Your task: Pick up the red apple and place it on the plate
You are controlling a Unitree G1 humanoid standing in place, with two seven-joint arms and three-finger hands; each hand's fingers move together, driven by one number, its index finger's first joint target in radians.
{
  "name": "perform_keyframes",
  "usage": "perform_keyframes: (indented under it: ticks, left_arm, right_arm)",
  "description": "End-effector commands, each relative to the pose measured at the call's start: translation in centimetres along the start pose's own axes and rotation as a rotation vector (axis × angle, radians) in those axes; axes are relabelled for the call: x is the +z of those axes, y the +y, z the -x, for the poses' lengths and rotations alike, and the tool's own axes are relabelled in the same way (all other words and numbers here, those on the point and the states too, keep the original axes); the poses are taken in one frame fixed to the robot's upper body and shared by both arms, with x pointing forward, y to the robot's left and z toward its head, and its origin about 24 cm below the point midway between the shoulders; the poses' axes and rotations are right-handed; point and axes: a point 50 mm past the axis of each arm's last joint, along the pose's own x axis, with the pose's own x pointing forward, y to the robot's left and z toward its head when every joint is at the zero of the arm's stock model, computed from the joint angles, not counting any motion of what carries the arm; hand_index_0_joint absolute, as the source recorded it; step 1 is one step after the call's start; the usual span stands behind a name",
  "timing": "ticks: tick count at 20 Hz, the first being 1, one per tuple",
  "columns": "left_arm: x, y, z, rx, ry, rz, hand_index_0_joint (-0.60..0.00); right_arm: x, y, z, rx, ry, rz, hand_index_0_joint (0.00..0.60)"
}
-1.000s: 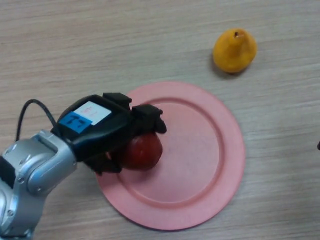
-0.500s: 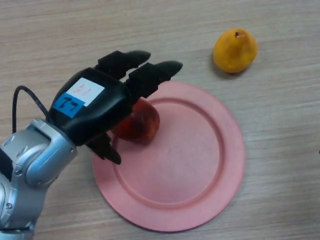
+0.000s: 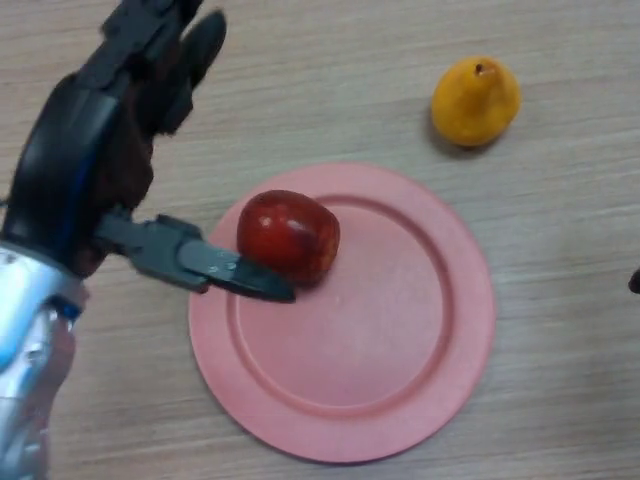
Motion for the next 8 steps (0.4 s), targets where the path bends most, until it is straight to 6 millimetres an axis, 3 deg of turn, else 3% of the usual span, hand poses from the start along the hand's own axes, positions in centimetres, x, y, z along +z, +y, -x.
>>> perform_keyframes:
  ticks: [1,8]
  left_arm:
    - [3.8,1.6,1.0,0.063,-0.191,0.031,0.0]
    - [4.1,2.6,2.1,0.029,-0.138,0.008,0.0]
  right_arm:
    - [2.7,-1.0,0.2,-0.066,-0.179,0.081,0.0]
    - [2.7,0.4,-0.5,-0.037,-0.191,0.085,0.0]
